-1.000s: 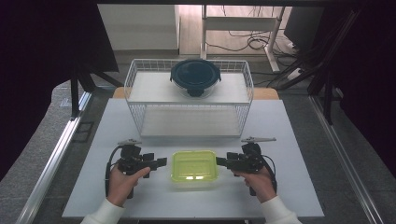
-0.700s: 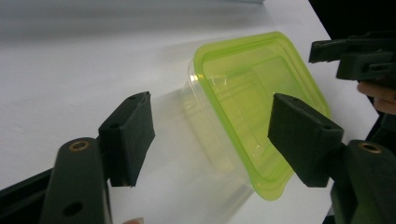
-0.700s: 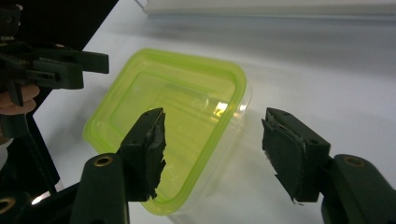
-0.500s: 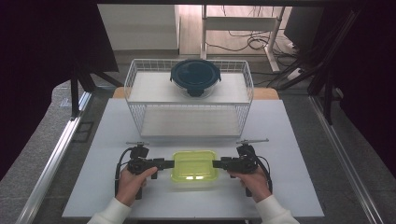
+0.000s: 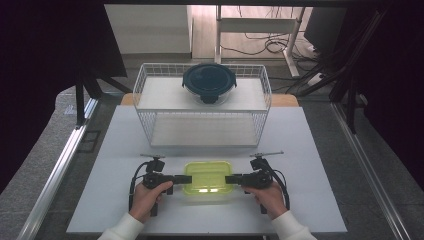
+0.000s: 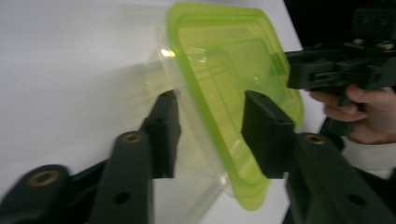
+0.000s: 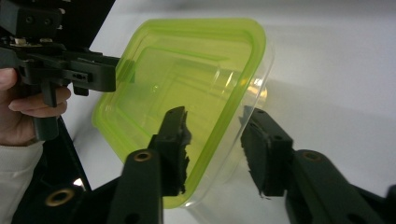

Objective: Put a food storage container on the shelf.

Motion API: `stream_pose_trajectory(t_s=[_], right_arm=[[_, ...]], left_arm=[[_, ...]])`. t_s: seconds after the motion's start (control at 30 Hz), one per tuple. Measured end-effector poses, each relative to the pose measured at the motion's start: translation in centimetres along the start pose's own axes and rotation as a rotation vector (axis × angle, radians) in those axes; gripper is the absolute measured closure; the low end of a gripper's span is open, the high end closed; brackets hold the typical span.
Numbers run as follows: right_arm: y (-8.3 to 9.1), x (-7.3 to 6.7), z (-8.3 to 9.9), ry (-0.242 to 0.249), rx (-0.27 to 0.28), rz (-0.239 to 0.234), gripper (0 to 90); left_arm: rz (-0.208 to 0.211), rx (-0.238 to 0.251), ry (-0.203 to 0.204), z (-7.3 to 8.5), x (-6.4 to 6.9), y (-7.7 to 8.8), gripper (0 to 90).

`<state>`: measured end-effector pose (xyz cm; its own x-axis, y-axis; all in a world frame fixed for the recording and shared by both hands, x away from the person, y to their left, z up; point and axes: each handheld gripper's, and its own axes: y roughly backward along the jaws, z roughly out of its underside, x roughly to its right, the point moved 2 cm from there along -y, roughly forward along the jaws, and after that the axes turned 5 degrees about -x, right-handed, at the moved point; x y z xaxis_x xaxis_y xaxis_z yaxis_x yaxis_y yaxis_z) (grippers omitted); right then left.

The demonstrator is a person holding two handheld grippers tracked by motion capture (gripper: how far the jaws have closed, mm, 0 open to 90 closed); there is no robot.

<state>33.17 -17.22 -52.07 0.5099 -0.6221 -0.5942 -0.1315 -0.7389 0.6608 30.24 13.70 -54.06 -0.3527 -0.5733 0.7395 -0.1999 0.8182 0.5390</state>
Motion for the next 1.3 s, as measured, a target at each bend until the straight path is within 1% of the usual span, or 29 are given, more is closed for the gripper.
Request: stream_pose_trajectory(t_s=[0.03, 0.07, 0.1, 0.13, 0.17, 0.27, 0.3, 0.33, 0.37, 0.53, 0.57, 0.73, 0.8, 1.0, 1.17, 1.23, 1.3], right_arm=[[0.0, 0.0, 0.1, -0.002, -0.001, 0.007, 65.6], [0.0, 0.1, 0.2, -0.017, 0.006, 0.009, 67.4], [0.0, 0.1, 0.2, -0.017, 0.006, 0.009, 67.4], [0.0, 0.2, 0.2, -0.03, 0.009, 0.013, 68.2], [0.1, 0.1, 0.3, -0.034, 0.018, 0.017, 70.1], [0.3, 0.0, 0.3, -0.031, 0.025, 0.021, 72.3], [0.5, 0.0, 0.3, -0.034, 0.03, 0.013, 74.2], [0.5, 0.0, 0.3, -0.034, 0.03, 0.013, 74.2], [0.7, -0.1, 0.3, -0.03, 0.032, 0.015, 75.2], [0.9, -0.3, 0.3, -0.017, 0.03, 0.022, 76.9], [1.1, -0.5, 0.3, -0.022, 0.036, 0.017, 77.3], [1.5, -1.1, 0.1, 0.001, 0.054, 0.017, 77.7], [1.9, -1.4, 0.0, 0.017, 0.062, 0.012, 77.9], [2.4, -1.5, 0.0, 0.033, 0.082, 0.004, 78.3], [2.7, -2.0, -0.3, 0.052, 0.1, -0.004, 78.3], [3.0, -2.4, -0.5, 0.071, 0.111, -0.005, 78.3], [3.1, -2.5, -0.6, 0.078, 0.115, -0.004, 78.3]], left_arm=[[-0.002, 0.005, 0.006, 0.0, 0.0, 0.0, 61.1], [0.002, 0.01, 0.02, 0.0, 0.0, 0.0, 63.2], [0.002, 0.01, 0.02, 0.0, 0.0, 0.0, 65.8], [0.003, 0.018, 0.034, 0.0, -0.1, 0.1, 65.8], [0.0, 0.022, 0.038, 0.1, -0.2, 0.1, 71.8], [0.012, 0.025, 0.036, 0.2, -0.1, 0.3, 74.2], [0.014, 0.027, 0.03, 0.2, 0.0, 0.3, 74.6], [0.016, 0.031, 0.028, 0.2, 0.1, 0.4, 74.6], [0.017, 0.03, 0.017, 0.3, 0.3, 0.5, 75.4], [0.017, 0.034, -0.003, 0.3, 0.7, 0.8, 76.4], [0.012, 0.038, -0.019, 0.3, 0.9, 1.0, 76.6], [0.015, 0.054, -0.031, 0.2, 1.3, 1.5, 77.0], [0.008, 0.061, -0.056, 0.1, 1.8, 1.8, 77.0], [-0.006, 0.077, -0.096, -0.1, 3.0, 2.4, 76.8], [0.001, 0.089, -0.108, -0.2, 3.3, 2.9, 76.9], [0.004, 0.096, -0.115, -0.3, 3.5, 3.3, 76.9], [0.005, 0.099, -0.118, -0.3, 3.6, 3.4, 76.9]])
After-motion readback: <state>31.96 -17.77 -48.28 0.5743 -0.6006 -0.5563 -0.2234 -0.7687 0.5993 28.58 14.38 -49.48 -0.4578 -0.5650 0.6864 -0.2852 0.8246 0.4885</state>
